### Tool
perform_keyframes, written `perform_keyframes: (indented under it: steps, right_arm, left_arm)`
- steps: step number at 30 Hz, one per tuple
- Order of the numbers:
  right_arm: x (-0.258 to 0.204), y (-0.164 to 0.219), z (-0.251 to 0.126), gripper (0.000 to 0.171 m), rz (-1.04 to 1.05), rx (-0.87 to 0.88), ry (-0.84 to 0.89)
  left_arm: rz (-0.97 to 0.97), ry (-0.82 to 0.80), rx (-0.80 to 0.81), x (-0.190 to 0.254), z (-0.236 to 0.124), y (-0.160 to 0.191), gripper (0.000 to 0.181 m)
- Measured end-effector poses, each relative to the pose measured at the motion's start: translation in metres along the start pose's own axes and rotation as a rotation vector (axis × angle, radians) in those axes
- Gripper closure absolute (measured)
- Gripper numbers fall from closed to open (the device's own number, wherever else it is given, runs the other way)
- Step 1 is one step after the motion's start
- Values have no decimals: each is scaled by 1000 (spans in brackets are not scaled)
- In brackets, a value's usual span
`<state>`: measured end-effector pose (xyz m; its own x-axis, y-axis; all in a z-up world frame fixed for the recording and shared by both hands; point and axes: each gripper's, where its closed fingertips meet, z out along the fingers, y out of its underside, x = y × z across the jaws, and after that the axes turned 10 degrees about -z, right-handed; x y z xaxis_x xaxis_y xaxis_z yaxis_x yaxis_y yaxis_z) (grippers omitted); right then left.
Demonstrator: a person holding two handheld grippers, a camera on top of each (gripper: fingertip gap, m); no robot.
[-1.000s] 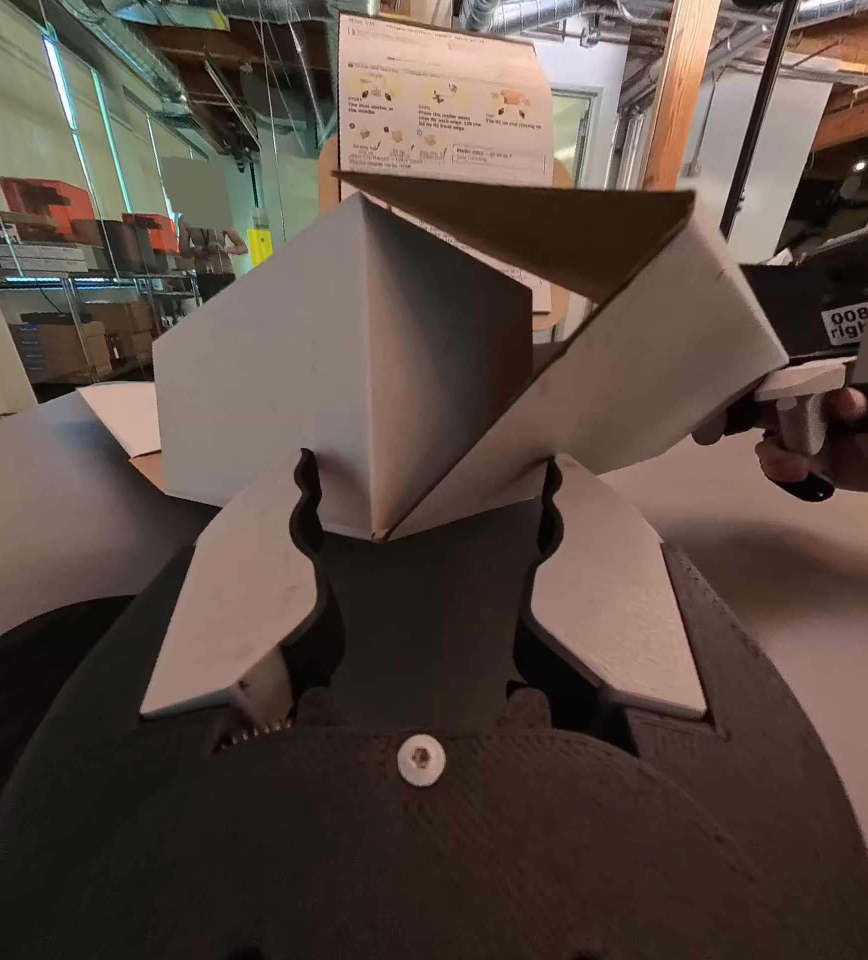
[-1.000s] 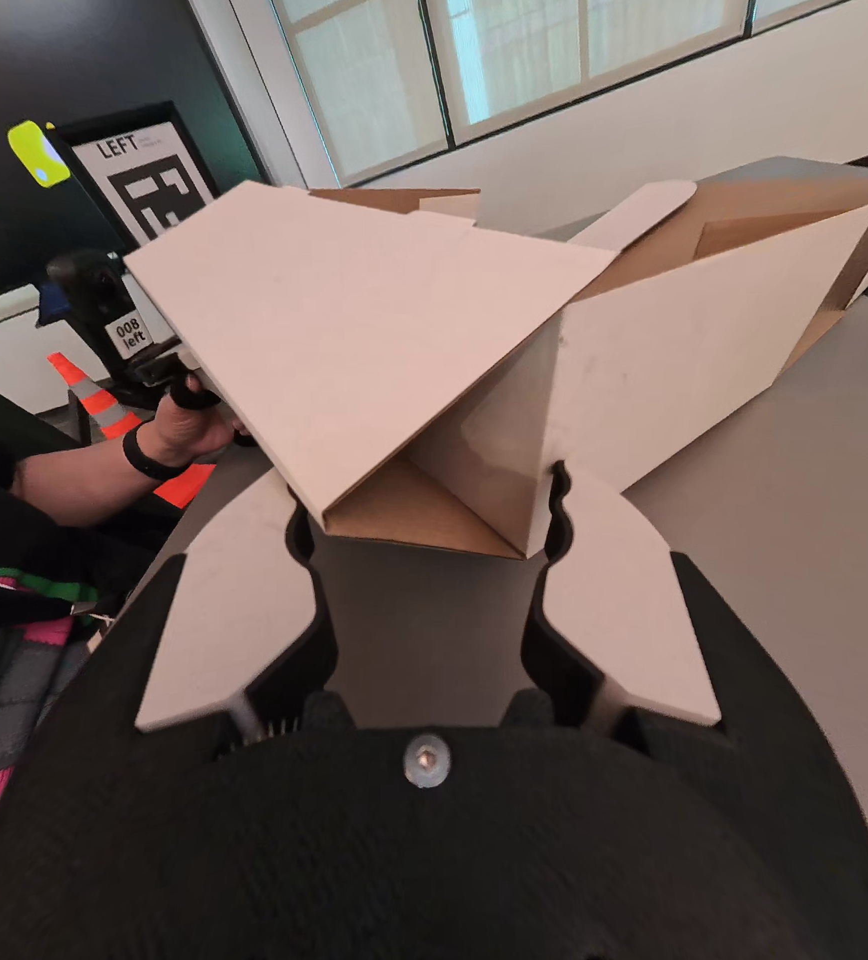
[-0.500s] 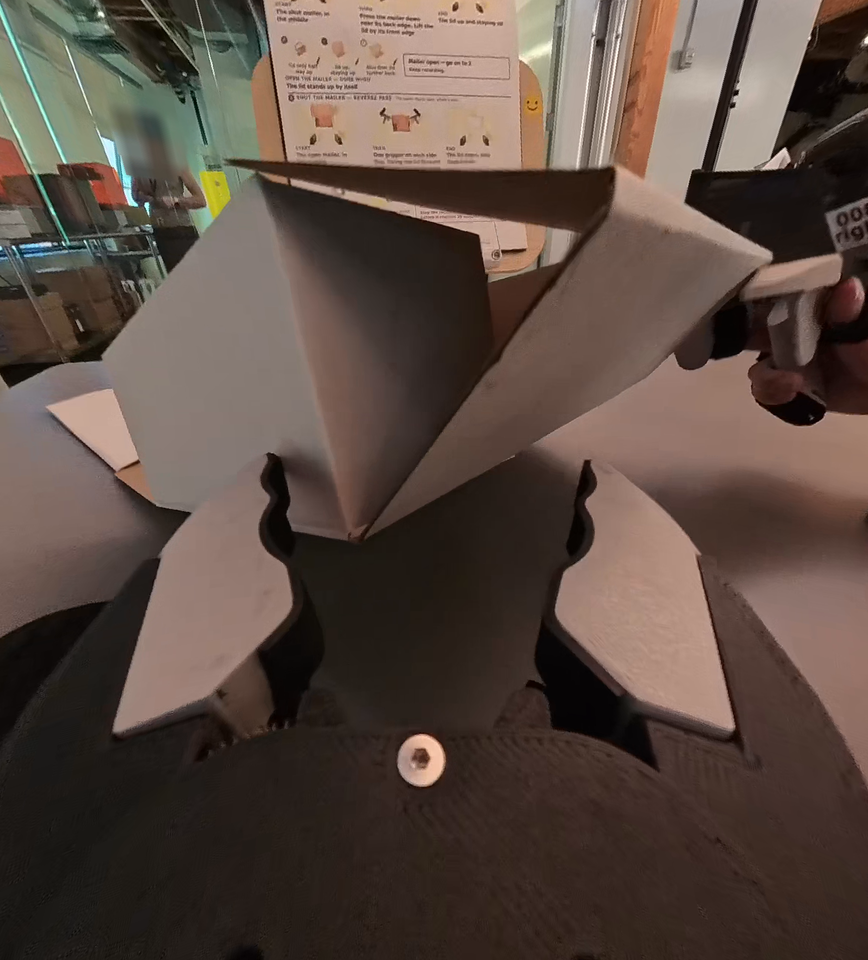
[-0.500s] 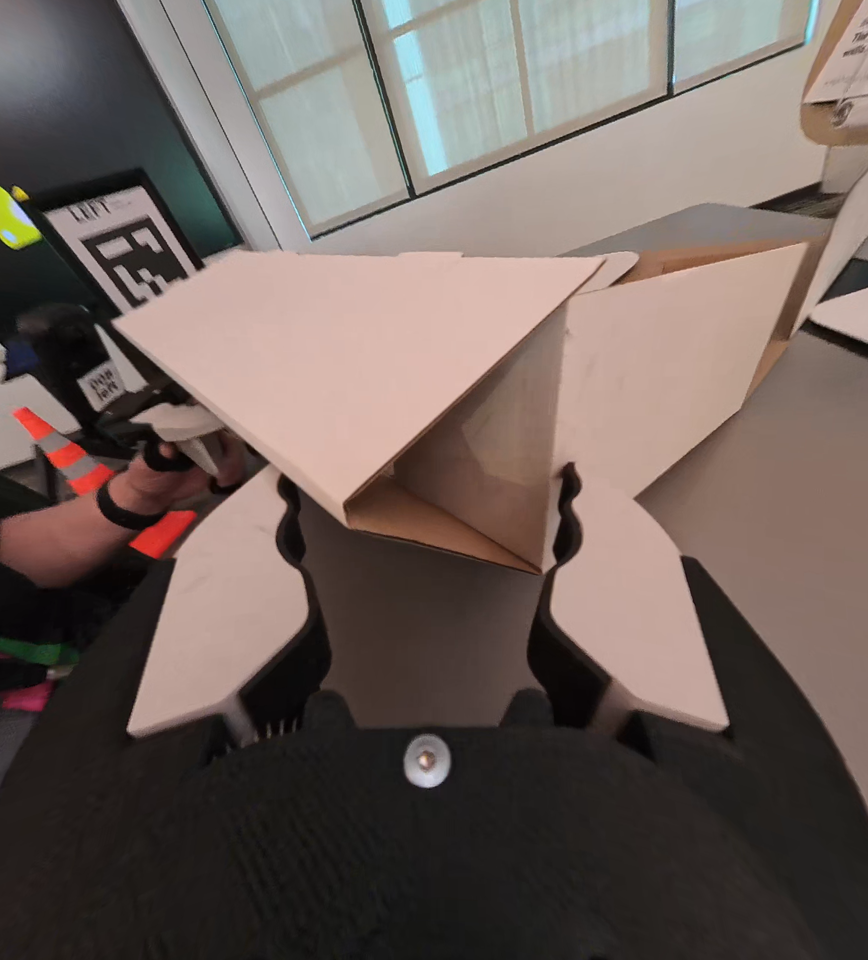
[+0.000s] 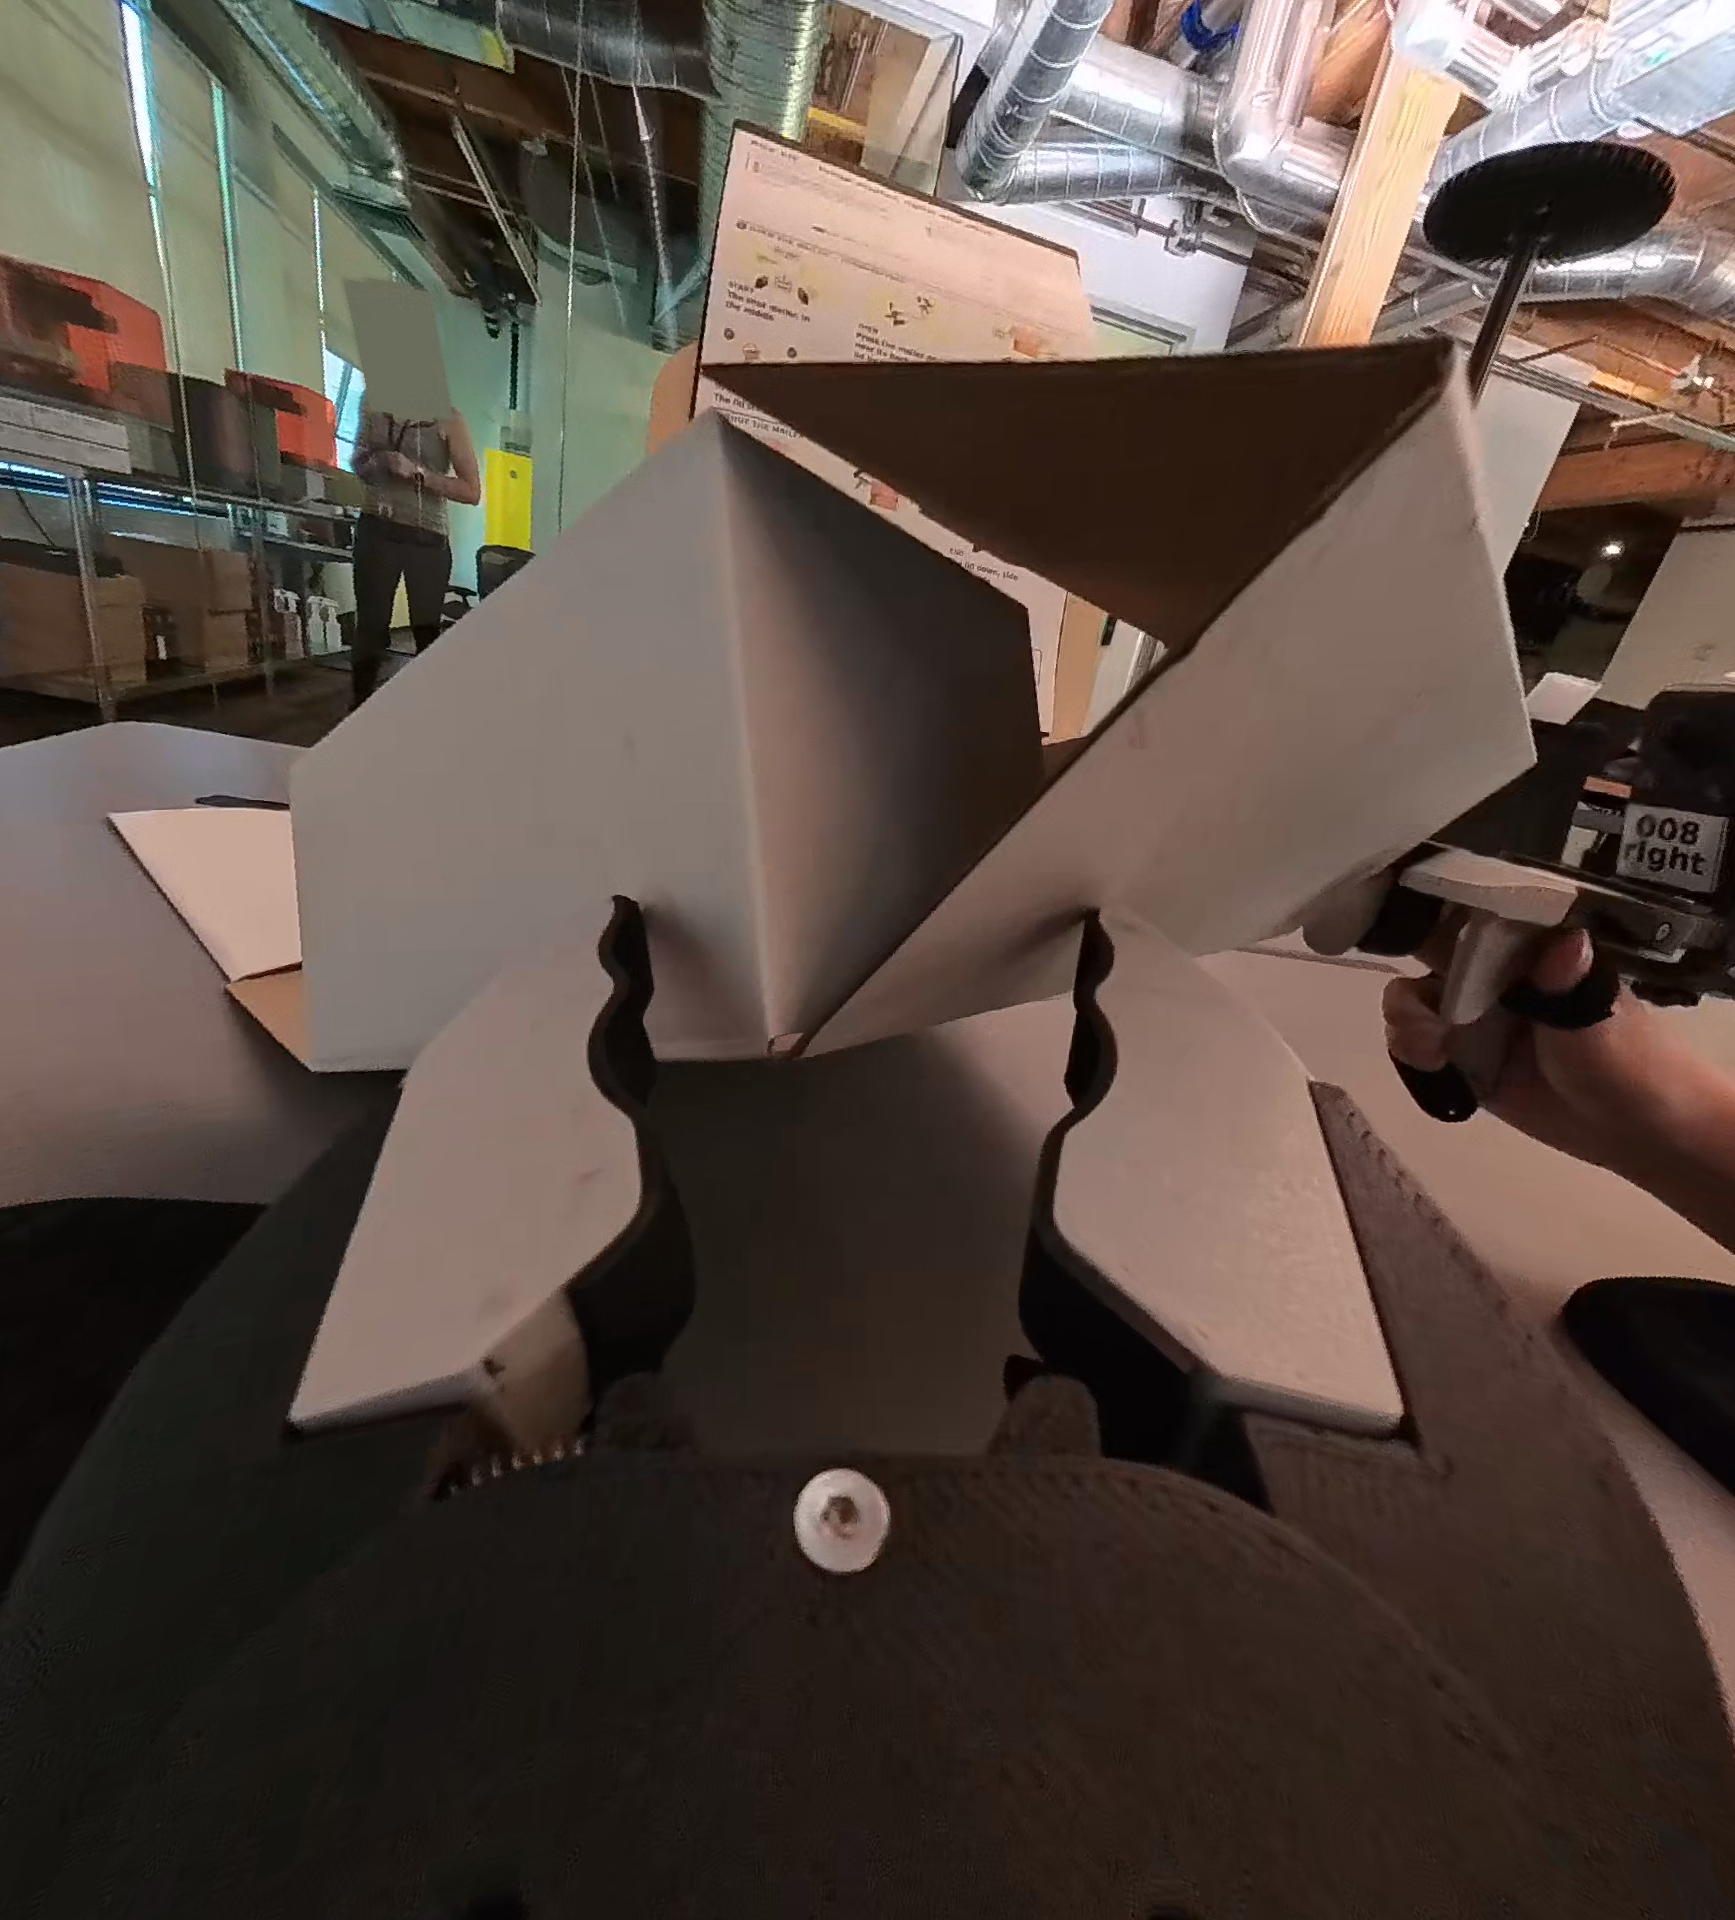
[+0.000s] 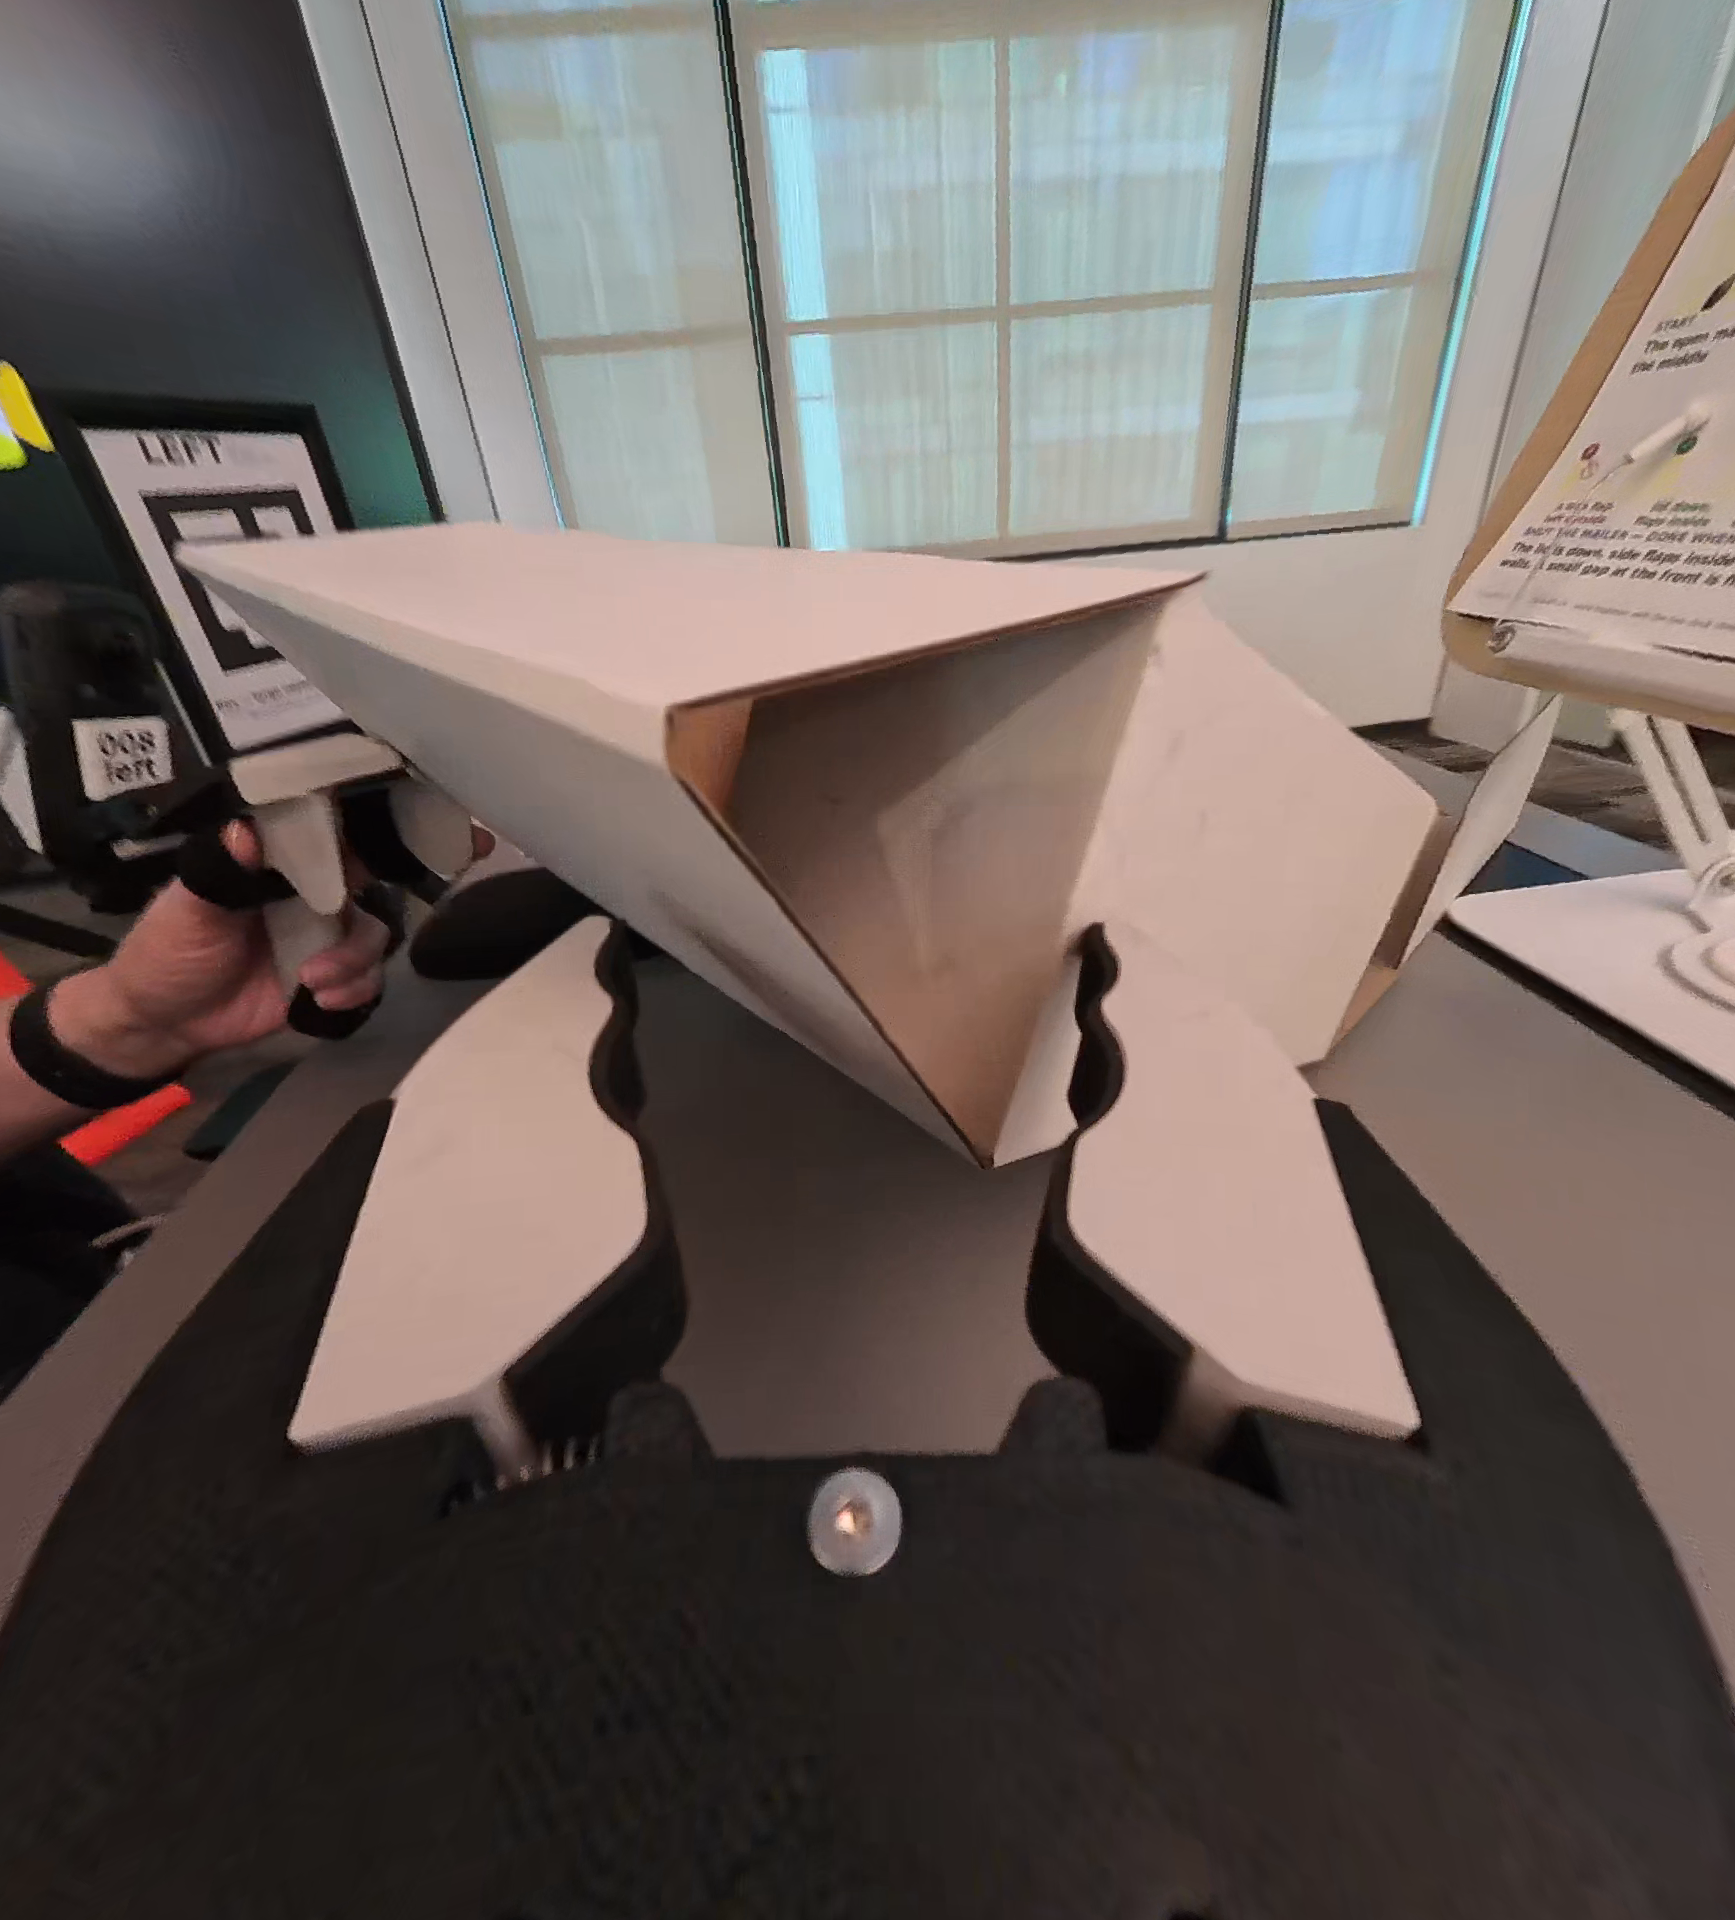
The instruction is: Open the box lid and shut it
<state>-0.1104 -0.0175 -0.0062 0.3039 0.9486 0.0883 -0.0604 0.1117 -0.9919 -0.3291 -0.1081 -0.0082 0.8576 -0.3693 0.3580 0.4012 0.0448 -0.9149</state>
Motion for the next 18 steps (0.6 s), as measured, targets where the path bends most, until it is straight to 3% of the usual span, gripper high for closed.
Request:
perform_keyframes:
  steps: [12,18]
  right_arm:
    - [16,-2,3,131,258,86,19]
    - [21,7,7,139,313,61,58]
  left_arm:
    - [-100,-27,52,-19,-3,-8,121]
    - [-134,-65,7,-33,-3,8,127]
